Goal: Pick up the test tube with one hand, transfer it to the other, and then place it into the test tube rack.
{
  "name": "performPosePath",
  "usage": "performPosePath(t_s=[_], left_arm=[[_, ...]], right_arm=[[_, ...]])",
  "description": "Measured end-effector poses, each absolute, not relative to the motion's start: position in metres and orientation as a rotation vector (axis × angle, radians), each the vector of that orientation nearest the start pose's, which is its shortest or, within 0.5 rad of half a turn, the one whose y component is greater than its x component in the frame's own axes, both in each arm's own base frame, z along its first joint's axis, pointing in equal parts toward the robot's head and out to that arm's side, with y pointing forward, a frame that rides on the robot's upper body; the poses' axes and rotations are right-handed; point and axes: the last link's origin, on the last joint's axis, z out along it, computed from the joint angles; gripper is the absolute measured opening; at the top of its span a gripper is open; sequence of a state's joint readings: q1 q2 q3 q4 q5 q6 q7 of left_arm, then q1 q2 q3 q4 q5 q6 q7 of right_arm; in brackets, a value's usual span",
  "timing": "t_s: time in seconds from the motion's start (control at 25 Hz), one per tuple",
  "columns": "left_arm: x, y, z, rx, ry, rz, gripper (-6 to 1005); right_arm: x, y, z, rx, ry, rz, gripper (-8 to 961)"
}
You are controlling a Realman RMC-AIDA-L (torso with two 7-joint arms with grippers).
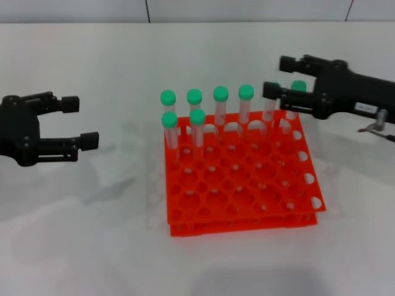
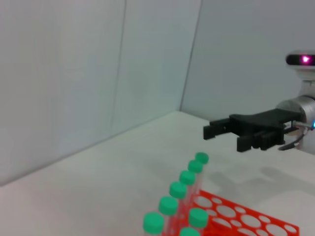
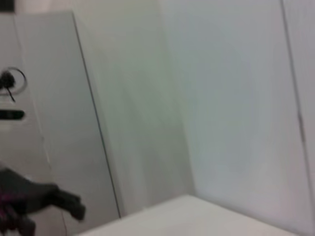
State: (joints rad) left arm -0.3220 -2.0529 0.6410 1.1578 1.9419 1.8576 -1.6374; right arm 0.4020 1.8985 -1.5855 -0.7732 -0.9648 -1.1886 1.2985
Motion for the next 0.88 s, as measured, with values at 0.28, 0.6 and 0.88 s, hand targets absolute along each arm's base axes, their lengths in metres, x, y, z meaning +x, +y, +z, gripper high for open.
performPosePath(t_s=[0.28,0.6,0.88], left_arm=[[-0.26,0.291,0.097,-2.662,-0.577,-0.717,879],[-0.257,0.295,0.098,-2.638,-0.582,-0.751,880],[-0.256,0.297,0.099,-2.626,-0.589,-0.804,880]], right_arm=[[0.231,0.349,0.04,-2.555,0.458,0.816,738],[0.246,0.337,0.067,-2.605,0.422,0.746,735],[0.255,0.334,0.071,-2.611,0.424,0.686,732]])
